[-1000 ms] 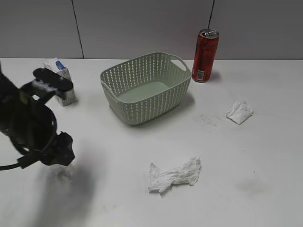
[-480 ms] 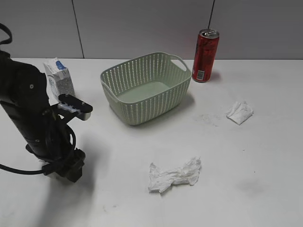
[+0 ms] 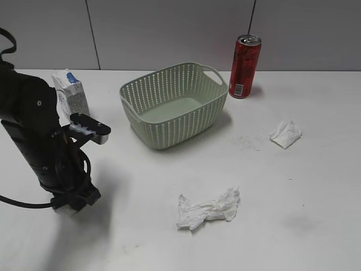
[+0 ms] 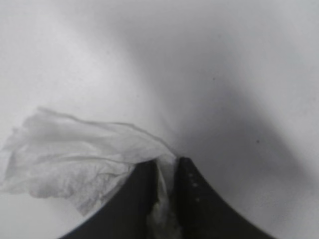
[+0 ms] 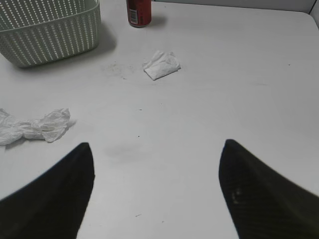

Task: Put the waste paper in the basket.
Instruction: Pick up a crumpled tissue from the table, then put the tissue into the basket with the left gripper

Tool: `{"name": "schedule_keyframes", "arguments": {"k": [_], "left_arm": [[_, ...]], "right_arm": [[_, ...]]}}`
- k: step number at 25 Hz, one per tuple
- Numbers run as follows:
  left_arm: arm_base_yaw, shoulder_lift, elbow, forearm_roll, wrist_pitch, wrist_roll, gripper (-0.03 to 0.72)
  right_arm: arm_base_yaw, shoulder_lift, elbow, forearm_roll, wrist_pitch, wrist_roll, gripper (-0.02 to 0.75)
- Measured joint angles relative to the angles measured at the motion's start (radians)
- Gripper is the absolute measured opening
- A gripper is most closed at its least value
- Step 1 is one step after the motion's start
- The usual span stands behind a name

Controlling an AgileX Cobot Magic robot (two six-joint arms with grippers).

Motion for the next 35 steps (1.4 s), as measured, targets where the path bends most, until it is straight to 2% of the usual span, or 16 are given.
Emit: {"name": "schedule_keyframes", "arguments": {"k": [3,8,13,16,20,26,31,35], "left_arm": [[0.0,0.0,0.0,-0.001,0.009,0.0,0.005],[0.0,-0.045,-0.013,0.027,0.06,0.0,0.0],[0.0,-0.149,-0.139,0.057,0.108,0.0,-0.003],[0.0,-0.197,-0.24,0.058,0.077,0.0,-0.003],[-0.001,-0.212,-0.337,-0.015,-0.137,0.0,-0.003],[-0.042,-0.178,-0.351,-0.138,-0.637,0.0,-0.003],[-0.122,-0.07,-0.351,-0.117,-0.934,0.0,-0.004],[-0.143,0.044,-0.351,-0.09,-1.024,0.0,0.0]], "right_arm": [[0.0,0.0,0.0,0.0,0.0,0.0,0.589],[0.0,0.0,0.0,0.0,0.001,0.0,0.589],[0.0,0.0,0.0,0.0,0.001,0.0,0.589],[0.0,0.0,0.0,0.0,0.001,0.0,0.589],[0.0,0.0,0.0,0.001,0.001,0.0,0.589],[0.0,0.0,0.0,0.001,0.001,0.0,0.589],[0.0,0.0,0.0,0.001,0.001,0.0,0.589],[0.0,0.0,0.0,0.001,0.001,0.0,0.589]]}}
